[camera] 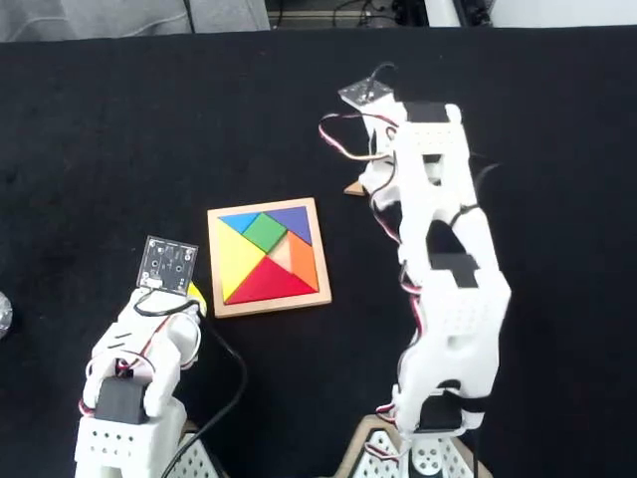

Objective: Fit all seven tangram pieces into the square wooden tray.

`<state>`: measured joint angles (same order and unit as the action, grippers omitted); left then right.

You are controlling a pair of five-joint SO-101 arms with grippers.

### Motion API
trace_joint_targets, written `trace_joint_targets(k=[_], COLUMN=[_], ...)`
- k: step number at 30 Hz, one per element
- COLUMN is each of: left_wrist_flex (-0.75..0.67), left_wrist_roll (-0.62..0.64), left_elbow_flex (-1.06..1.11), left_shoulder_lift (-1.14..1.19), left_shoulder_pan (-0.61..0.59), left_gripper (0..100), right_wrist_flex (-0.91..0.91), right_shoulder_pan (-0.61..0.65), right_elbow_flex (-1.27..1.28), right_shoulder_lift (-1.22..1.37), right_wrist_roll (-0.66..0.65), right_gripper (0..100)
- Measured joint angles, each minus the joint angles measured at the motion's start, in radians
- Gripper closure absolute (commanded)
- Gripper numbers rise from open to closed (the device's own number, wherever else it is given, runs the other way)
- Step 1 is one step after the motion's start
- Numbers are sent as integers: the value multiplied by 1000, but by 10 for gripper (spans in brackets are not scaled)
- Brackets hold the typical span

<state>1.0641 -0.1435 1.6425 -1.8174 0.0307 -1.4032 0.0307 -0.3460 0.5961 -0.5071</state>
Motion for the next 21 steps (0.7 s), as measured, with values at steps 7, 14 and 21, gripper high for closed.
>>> trace_joint_targets(k=[7,14,21], left_wrist_flex=[0,0,0], left_wrist_roll=[0,0,0], left_elbow_flex=[0,0,0], left_shoulder_lift=[0,0,0], left_shoulder_pan=[0,0,0], left_gripper=[967,967,967], right_wrist_flex=[18,-57,150], right_shoulder_pan=[-3,-3,-3], right_elbow_flex=[-176,-407,-468], right_shoulder_lift=[175,189,325], right_wrist_roll=[5,115,160], right_gripper=[988,988,988])
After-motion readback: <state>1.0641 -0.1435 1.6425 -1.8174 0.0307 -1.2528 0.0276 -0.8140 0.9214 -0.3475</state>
